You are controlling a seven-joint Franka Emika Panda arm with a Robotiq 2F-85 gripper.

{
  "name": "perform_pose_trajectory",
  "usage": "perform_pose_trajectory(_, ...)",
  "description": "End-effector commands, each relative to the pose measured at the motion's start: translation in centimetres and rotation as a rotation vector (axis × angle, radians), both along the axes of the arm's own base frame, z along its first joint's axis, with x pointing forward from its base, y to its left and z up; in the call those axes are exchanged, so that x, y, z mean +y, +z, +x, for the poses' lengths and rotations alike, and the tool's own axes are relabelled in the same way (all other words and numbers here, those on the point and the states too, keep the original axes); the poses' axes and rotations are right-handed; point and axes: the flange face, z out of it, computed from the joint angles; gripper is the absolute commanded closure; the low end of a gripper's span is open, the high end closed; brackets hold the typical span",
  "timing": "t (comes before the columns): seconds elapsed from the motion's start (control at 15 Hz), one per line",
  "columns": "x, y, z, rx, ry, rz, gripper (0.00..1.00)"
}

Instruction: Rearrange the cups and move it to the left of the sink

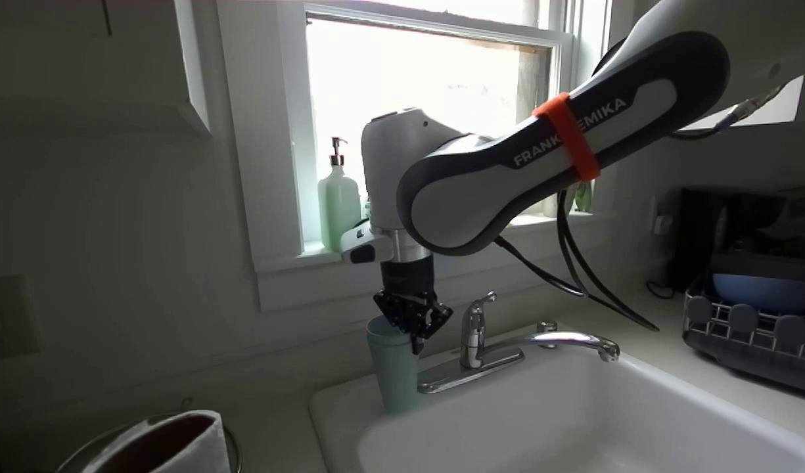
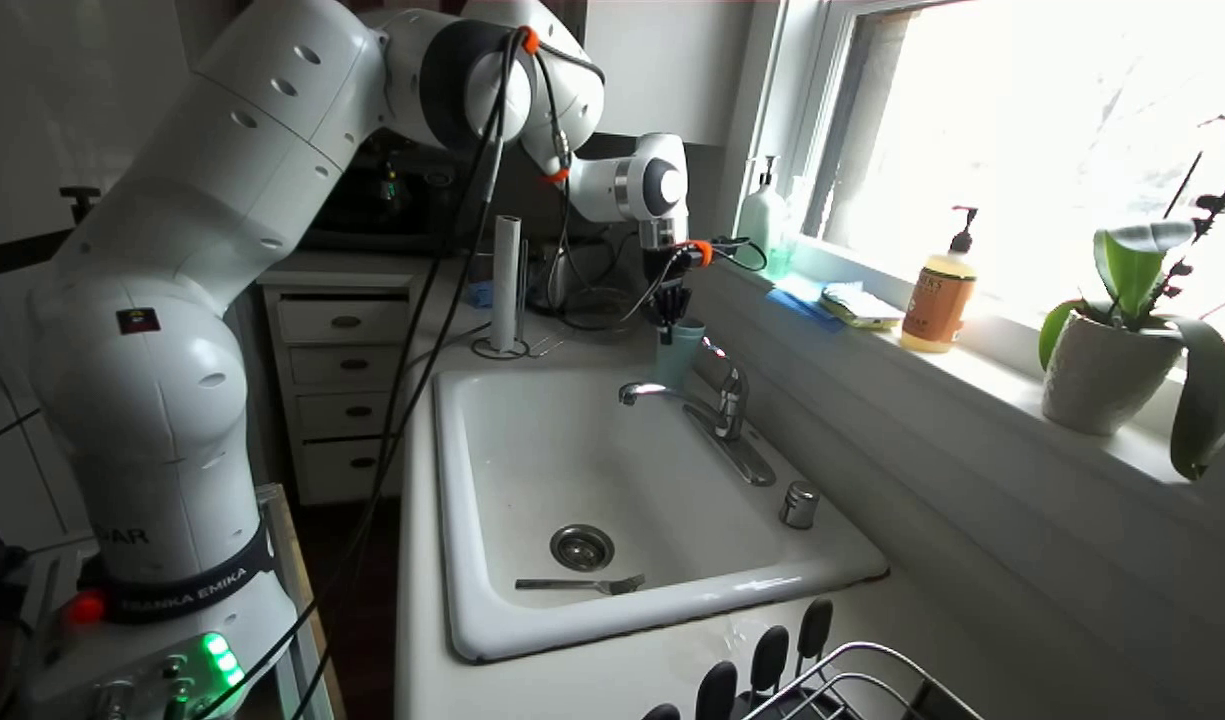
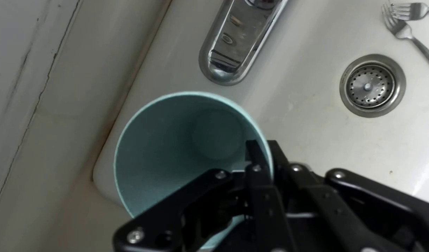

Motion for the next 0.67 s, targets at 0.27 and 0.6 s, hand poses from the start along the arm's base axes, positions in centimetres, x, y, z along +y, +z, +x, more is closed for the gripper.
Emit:
perform_pose_trajectory(0.27, 0.23, -0.11, 1.52, -0.088, -0.010, 0.001, 0.98)
perform_pose_trajectory(0.6, 0.53, -0.80, 1.60, -0.090, -0.009, 0.015, 0.98)
